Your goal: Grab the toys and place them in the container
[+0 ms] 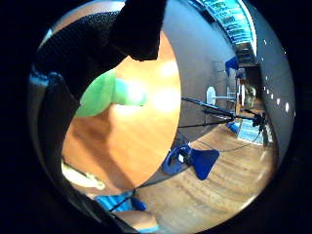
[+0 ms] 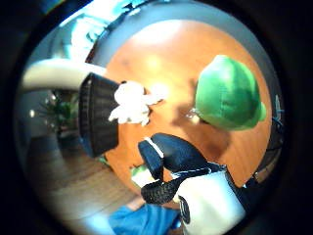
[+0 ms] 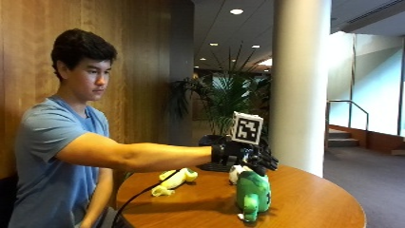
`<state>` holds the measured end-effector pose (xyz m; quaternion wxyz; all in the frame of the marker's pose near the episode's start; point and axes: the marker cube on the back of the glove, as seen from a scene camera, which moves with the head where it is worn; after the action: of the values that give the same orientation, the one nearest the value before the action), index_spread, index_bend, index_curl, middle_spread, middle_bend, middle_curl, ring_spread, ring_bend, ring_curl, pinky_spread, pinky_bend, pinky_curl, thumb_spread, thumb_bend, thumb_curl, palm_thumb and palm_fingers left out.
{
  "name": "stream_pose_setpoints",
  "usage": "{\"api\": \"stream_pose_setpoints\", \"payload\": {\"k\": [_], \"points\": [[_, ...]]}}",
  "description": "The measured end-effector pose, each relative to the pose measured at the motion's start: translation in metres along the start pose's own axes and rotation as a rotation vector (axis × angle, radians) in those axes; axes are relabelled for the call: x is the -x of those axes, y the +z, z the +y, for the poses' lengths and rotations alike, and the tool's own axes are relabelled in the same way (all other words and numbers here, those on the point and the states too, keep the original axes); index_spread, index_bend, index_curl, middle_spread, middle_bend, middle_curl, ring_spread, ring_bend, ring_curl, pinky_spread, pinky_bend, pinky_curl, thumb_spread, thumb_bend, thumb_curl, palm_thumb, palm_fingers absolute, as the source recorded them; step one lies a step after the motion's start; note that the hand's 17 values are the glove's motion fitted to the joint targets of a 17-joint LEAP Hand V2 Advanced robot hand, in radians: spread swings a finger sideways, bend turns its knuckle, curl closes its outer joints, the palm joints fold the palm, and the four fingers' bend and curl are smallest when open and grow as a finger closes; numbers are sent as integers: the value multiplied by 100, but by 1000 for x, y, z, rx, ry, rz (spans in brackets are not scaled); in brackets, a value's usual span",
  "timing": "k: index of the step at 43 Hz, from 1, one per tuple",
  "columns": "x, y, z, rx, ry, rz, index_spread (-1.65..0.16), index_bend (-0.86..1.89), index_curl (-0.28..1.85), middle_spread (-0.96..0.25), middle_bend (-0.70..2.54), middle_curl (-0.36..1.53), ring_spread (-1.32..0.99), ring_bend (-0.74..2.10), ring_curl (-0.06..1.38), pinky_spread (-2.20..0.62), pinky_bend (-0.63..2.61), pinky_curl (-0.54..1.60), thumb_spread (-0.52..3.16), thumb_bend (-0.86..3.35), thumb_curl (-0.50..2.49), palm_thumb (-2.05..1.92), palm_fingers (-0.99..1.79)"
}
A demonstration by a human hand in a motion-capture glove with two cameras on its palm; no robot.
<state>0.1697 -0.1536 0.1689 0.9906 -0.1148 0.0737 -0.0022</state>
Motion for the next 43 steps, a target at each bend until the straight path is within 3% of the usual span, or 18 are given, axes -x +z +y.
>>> {"api": "stream_pose_setpoints", "payload": {"k": [11,17,26,28,31,39,43], "points": [[10,46,-23,121,-46,-112,-27,6,16,3,13,26,4,33,20,6,119,38,105,-2,22,0,-19],[15,52,-28,96,-49,-150,-26,4,14,3,13,25,4,35,22,5,129,40,107,0,25,7,-19],[20,58,-27,55,-37,-127,-30,17,15,-3,25,29,-3,67,29,-5,119,36,120,14,32,36,20],[20,56,-26,48,-20,-131,-31,14,15,-4,24,29,-4,68,29,-6,119,35,122,14,32,37,17],[19,48,-21,60,24,-140,-31,19,17,-8,34,33,-14,82,34,-14,112,34,127,20,36,46,44],[2,1,9,34,143,-155,-32,18,22,-14,40,38,-26,92,40,-21,109,34,133,23,40,53,49],[-32,-32,41,17,27,51,-32,18,24,-15,41,40,-30,92,41,-23,109,35,135,22,41,53,46]]}}
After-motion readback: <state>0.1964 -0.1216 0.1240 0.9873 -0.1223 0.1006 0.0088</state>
